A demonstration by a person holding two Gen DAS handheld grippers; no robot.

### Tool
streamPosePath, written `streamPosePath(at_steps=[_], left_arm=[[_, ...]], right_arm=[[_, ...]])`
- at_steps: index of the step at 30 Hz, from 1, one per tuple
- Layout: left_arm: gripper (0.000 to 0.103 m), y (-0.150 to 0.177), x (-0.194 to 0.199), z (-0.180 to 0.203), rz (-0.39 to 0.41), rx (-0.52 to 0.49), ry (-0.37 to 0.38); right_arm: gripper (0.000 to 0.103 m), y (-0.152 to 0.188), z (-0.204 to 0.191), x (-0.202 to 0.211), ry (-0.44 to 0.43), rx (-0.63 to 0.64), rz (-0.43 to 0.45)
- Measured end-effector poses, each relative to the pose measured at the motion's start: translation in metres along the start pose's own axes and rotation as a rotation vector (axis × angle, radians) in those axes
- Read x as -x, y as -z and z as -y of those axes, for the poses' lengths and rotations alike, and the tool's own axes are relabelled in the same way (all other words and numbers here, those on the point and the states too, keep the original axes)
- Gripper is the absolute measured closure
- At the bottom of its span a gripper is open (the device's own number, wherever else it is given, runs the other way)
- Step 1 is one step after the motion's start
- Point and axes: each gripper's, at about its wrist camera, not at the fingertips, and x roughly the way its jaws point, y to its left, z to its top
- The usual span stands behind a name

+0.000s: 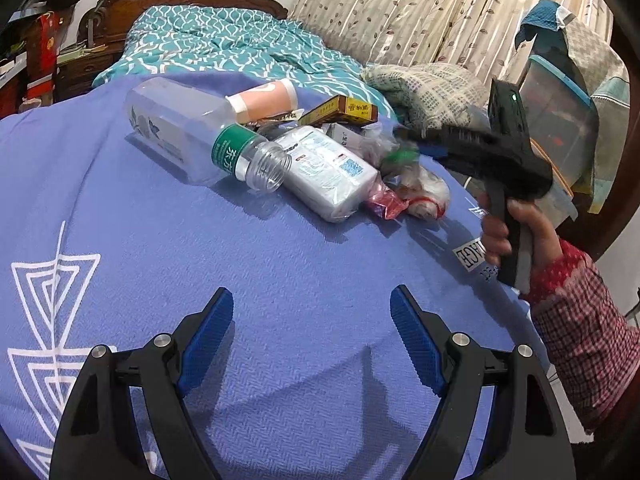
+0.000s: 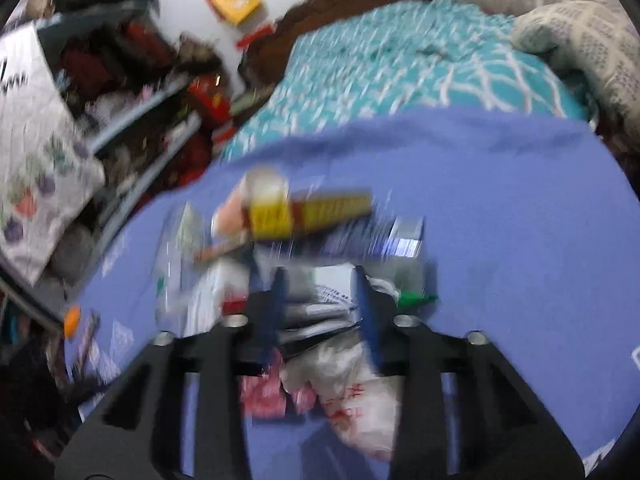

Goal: Collect trash
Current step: 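Grasp silver foil wrapper with left tool while right tool grasps green-white snack packet, then lift both held wrappers off the bedspread toward the wastebasket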

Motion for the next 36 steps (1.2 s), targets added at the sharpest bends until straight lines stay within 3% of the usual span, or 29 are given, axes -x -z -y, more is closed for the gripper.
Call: streamPosePath(at_steps=[1, 5, 6, 7, 8, 9, 13, 17, 23, 27, 30, 31, 32, 36], left_arm=[[0.027, 0.0, 0.0, 0.0, -0.002, 0.001, 0.002], [0.025, 0.001, 0.003, 0.002, -0.007, -0.016, 0.046], [0.025, 0.001, 0.002, 0.003, -0.015, -0.023, 0.059], [0.025, 0.001, 0.002, 0.005, -0.023, -0.03, 0.075], [0.025, 0.0, 0.002, 0.006, -0.027, -0.033, 0.088], [0.025, 0.0, 0.002, 0.007, -0.033, -0.03, 0.103], [0.025, -0.011, -0.001, 0.01, -0.065, 0.013, 0.184], [0.026, -0.031, -0.004, 0.017, -0.067, 0.032, 0.222], [0.027, -0.052, -0.028, 0.039, -0.09, 0.0, 0.196], [0.036, -0.061, -0.038, 0.058, -0.087, -0.042, 0.167], [0.054, -0.066, -0.046, 0.07, -0.081, -0.078, 0.138], [0.079, -0.068, -0.052, 0.074, -0.096, -0.088, 0.135], [0.091, -0.07, -0.057, 0.077, -0.114, -0.097, 0.13], [0.091, -0.067, -0.044, 0.071, -0.087, -0.093, 0.127]], right_arm=[[0.075, 0.01, -0.006, 0.003, -0.006, 0.019, -0.013], [0.073, 0.075, -0.052, 0.046, -0.174, 0.081, -0.019], [0.071, 0.089, -0.064, 0.055, -0.167, 0.112, -0.021], [0.064, 0.103, -0.075, 0.065, -0.157, 0.148, -0.018], [0.036, 0.113, -0.084, 0.074, -0.149, 0.168, -0.004], [0.02, 0.121, -0.088, 0.083, -0.137, 0.175, 0.023], [0.022, 0.133, -0.086, 0.113, -0.123, 0.158, 0.103], [0.026, 0.129, -0.06, 0.132, -0.11, 0.057, 0.172], [0.034, 0.128, -0.027, 0.14, -0.098, -0.084, 0.225], [0.037, 0.129, -0.029, 0.136, -0.098, -0.092, 0.224], [0.039, 0.131, -0.035, 0.128, -0.075, -0.063, 0.189], [0.041, 0.133, -0.037, 0.123, -0.073, -0.058, 0.169], [0.045, 0.134, -0.039, 0.117, -0.081, -0.057, 0.147], [0.059, 0.137, -0.046, 0.086, -0.056, -0.062, 0.05]])
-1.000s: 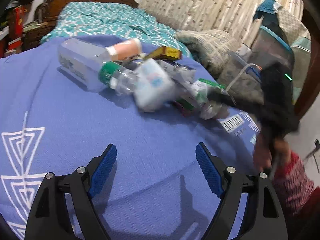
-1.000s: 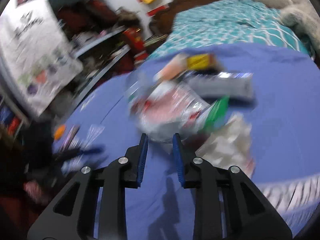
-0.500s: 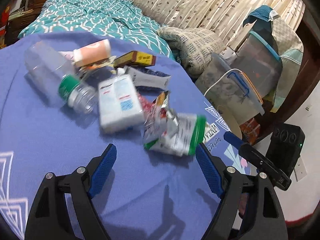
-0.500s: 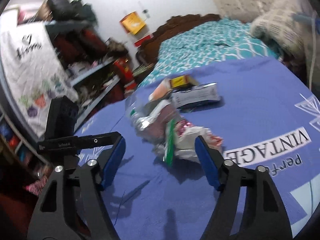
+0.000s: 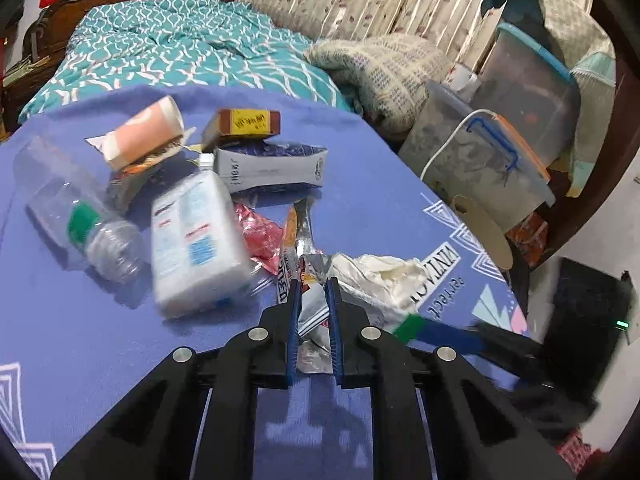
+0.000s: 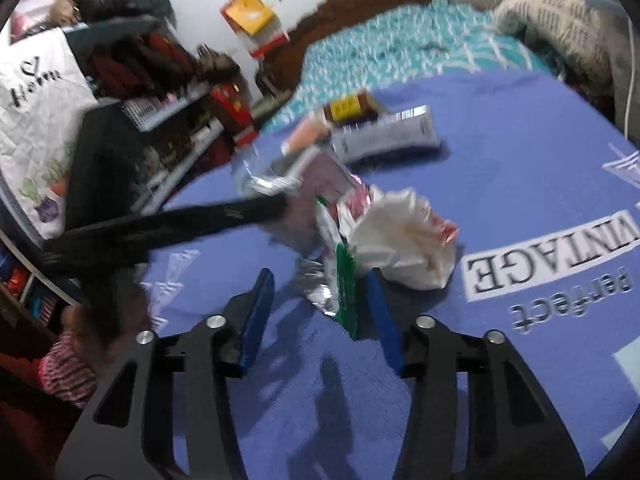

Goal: Collect trash
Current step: 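Lift both held wrappers off the bedspread toward the wastebasket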

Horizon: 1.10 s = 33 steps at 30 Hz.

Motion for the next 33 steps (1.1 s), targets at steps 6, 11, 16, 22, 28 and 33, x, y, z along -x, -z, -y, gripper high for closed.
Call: streamPosePath(at_steps=[6, 11, 16, 22, 28, 33], left_arm=[[0.091, 0.018, 0.063, -0.017, 0.083, 0.037, 0.053], [0.091, 0.012, 0.096, -0.011, 0.139, 0.028, 0.105], [0.091, -0.006, 0.09, 0.028, 0.145, -0.066, 0.143], [0.091, -0.018, 0.086, 0.048, 0.156, -0.097, 0.14], [0.091, -0.003, 0.081, 0.024, 0.117, -0.036, 0.112], [0.091, 0.0, 0.086, 0.013, 0.117, -0.008, 0.1]], right_arm=[[0.093, 0.008, -0.004, -0.017, -0.07, -0.014, -0.067], [0.094, 0.019, -0.013, 0.025, -0.111, 0.005, 0.006], [0.094, 0.023, 0.007, 0.08, -0.079, -0.054, 0.122], [0.033, 0.035, 0.038, 0.081, -0.13, -0.228, 0.089], [0.032, 0.025, 0.023, 0.041, -0.101, -0.152, -0.007], [0.08, 0.007, 0.024, -0.03, -0.154, -0.203, -0.181]])
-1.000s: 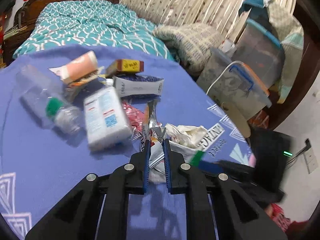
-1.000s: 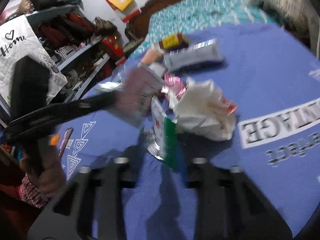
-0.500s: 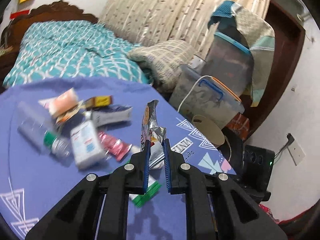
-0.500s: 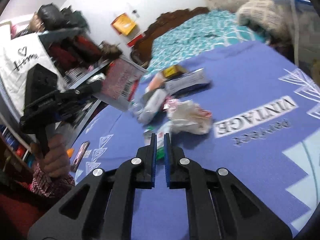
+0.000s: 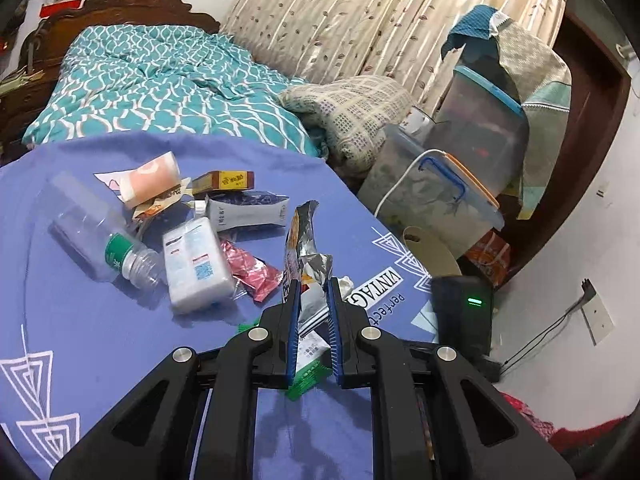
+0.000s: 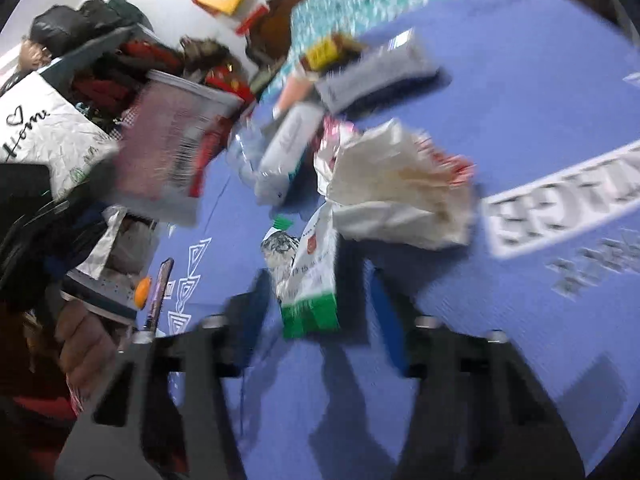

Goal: Collect trash
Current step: 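Lift both held wrappers off the bedspread toward the wastebasket, then open both tools over beige wastebasket to drop the wrappers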

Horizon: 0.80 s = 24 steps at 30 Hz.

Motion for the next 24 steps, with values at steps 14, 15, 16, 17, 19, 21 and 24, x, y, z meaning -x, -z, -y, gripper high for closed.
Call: streamPosePath(at_steps=[14, 15, 16, 17, 19, 21, 24], left_arm=[[0.091, -0.051, -0.098, 0.119, -0.11, -0.229, 0.192], [0.091, -0.054, -0.113, 0.131, -0.127, -0.245, 0.215], [0.091, -0.059, -0.135, 0.147, -0.161, -0.262, 0.253], [0.091, -0.061, -0.159, 0.167, -0.191, -0.281, 0.276], [0.091, -0.062, -0.198, 0.201, -0.231, -0.325, 0.291], [0.091, -0.063, -0.236, 0.231, -0.261, -0.358, 0.298], [0.091, -0.062, -0.296, 0.269, -0.31, -0.376, 0.294]], right_arm=[[0.098, 0.037, 0.077, 0.183, -0.014, -0.154, 0.37], [0.098, 0.04, 0.094, 0.209, 0.038, -0.187, 0.427], [0.098, 0.042, 0.111, 0.233, 0.096, -0.219, 0.485], [0.098, 0.044, 0.127, 0.255, 0.162, -0.245, 0.537], [0.098, 0.044, 0.154, 0.285, 0.255, -0.296, 0.604], [0.098, 0.039, 0.18, 0.305, 0.329, -0.34, 0.643], [0.096, 0.027, 0.206, 0.314, 0.432, -0.359, 0.654]])
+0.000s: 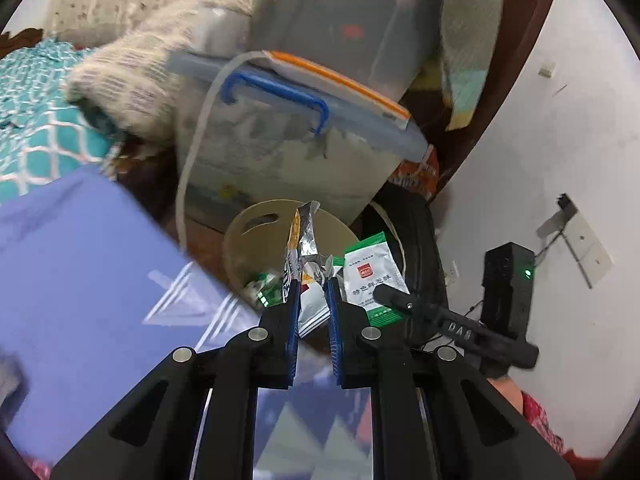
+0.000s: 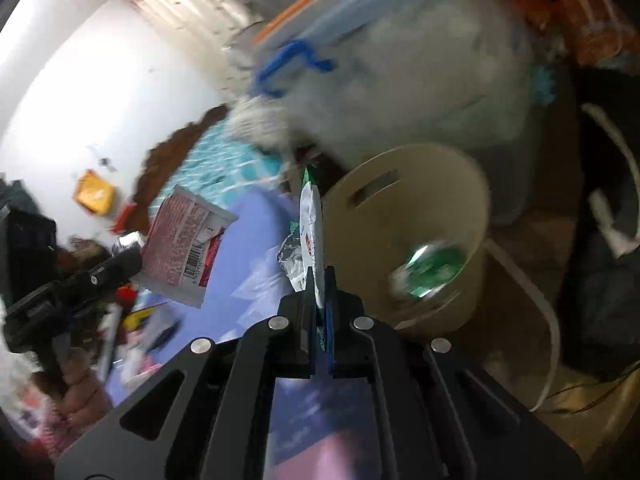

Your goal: Collect trash

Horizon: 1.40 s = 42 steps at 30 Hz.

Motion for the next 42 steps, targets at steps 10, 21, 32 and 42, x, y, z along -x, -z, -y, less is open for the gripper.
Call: streamPosePath(at_steps=[10, 21, 32, 42], left_arm=[[0.031, -0.016, -0.059, -0.005, -0.029, 0.026, -0.107], [0.031, 0.069, 0.159, -0.036, 0.252, 0.052, -0.008], [0.037, 0.236, 0.308, -0.16, 0.29, 0.409, -0.395], [0.037, 0.255, 0.276, -0.219, 0.216, 0.594, -0.355]], right_arm=[[0.015, -0.03, 0.039, -0.036, 0.03, -0.119, 0.051], [0.003, 0.005, -0.079, 0.013, -0.098, 0.031, 0.176], [0.039, 0.107, -0.199, -0.106, -0.388, 0.073, -0.337], [0.019, 0.164, -0.274, -0.144, -0.379, 0.216, -0.41]])
